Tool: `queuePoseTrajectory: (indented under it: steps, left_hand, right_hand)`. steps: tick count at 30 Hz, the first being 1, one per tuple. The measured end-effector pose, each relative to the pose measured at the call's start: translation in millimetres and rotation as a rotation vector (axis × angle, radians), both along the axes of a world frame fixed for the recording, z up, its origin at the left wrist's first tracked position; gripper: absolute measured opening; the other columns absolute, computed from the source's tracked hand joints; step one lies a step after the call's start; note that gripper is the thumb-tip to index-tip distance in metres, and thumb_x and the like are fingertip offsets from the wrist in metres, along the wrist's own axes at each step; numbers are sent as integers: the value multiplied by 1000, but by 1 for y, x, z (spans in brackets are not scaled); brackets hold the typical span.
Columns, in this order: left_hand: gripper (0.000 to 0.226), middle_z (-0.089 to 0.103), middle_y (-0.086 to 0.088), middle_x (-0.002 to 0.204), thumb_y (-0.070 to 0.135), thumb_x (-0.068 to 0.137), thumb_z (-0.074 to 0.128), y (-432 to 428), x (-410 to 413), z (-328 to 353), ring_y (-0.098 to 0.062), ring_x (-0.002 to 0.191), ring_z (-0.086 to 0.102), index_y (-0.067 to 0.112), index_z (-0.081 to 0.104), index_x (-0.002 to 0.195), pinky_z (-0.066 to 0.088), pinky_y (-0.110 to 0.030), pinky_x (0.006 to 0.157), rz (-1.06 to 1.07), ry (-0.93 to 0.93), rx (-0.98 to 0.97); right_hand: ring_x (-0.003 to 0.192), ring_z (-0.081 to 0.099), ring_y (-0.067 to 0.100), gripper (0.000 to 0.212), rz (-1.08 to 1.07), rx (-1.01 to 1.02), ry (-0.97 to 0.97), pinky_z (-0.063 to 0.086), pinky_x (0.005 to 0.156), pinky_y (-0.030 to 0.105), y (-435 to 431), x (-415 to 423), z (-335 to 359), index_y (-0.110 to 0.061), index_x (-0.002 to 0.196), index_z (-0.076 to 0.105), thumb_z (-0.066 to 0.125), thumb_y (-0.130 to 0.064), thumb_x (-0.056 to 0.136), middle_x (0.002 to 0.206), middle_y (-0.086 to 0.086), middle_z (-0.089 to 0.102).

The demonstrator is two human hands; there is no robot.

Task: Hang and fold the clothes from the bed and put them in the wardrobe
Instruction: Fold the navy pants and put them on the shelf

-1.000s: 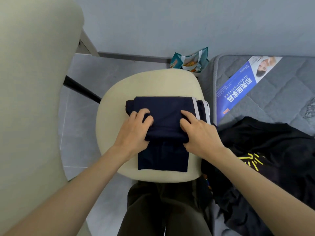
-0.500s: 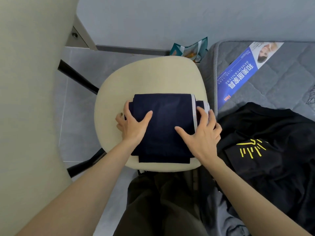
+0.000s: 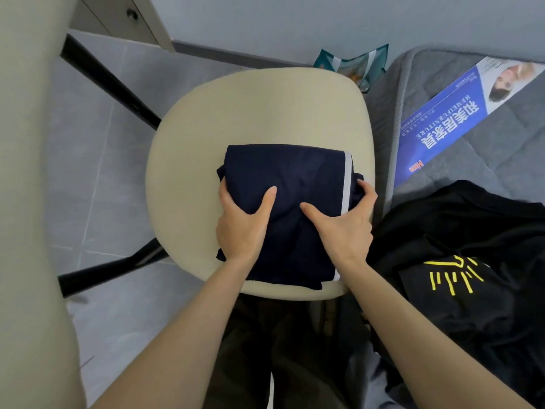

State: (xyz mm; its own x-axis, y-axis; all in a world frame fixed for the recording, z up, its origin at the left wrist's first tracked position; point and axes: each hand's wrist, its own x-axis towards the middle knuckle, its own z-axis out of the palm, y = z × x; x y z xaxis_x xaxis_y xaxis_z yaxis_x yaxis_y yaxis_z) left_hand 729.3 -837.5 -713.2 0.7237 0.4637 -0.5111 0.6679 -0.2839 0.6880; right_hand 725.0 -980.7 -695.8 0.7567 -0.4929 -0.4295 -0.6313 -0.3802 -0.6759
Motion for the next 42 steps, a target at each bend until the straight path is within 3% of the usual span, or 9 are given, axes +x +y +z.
queuePoseTrajectory:
  steps: [3,6,10,14,19,25,32,38,42]
  left_hand:
    - [87,49,17,135,65,73,65,1,-3,4,-15,118,53,39,22,143,41,-28,90,50,20,-87]
    - [86,48,17,136,62,73,68,3,-11,17,-13,120,52,35,26,143,44,-33,99,81,-4,-161]
    - [85,52,22,128,64,70,69,8,-24,50,-6,113,54,37,31,140,45,-33,100,98,-85,-200]
    - [84,53,26,126,66,68,68,7,-41,90,-2,111,54,40,32,139,45,-31,99,72,-150,-226]
    - [86,51,23,130,69,68,67,11,-81,136,-3,114,53,38,31,140,45,-33,101,-9,-239,-278]
    - [78,49,19,134,58,77,67,31,-164,178,-5,119,52,33,30,142,44,-34,104,-120,-300,-375]
    - [62,53,24,126,44,84,67,62,-265,225,4,113,53,33,38,137,44,-27,99,-137,-322,-409]
    - [57,55,32,118,49,79,68,86,-336,257,10,105,56,40,41,129,46,-25,94,-87,-306,-389]
    - [74,56,20,126,56,74,67,103,-381,262,-3,112,57,32,37,137,47,-31,97,6,-320,-339]
  right_hand:
    - [86,48,-18,87,50,150,4,34,67,12,-6,2,4,-43,125,28,86,-41,59,105,-36,40]
    - [98,49,-9,85,78,314,10,38,72,12,-15,1,15,-42,121,29,88,-33,60,115,-29,40]
    - [104,54,-4,86,98,388,-58,44,76,14,-20,-15,46,-46,118,30,90,-34,58,120,-24,45]
    - [106,56,-2,88,82,406,-126,49,81,19,-22,-38,86,-44,123,30,90,-34,59,125,-17,48]
    - [110,54,-3,87,45,369,-236,45,82,16,-20,-89,131,-42,124,31,90,-34,60,127,-16,48]
    - [105,52,-13,86,15,297,-326,43,89,19,-3,-183,179,-45,124,33,87,-45,57,122,-29,46]
    - [97,49,-22,82,15,279,-298,40,83,15,24,-287,226,-54,119,31,85,-50,58,113,-39,44]
    - [107,50,-15,80,88,323,-294,41,85,13,45,-344,257,-47,122,30,86,-40,65,119,-33,43]
    - [115,51,2,80,172,342,-287,44,97,28,62,-375,263,-45,124,30,86,-39,66,126,-19,45]
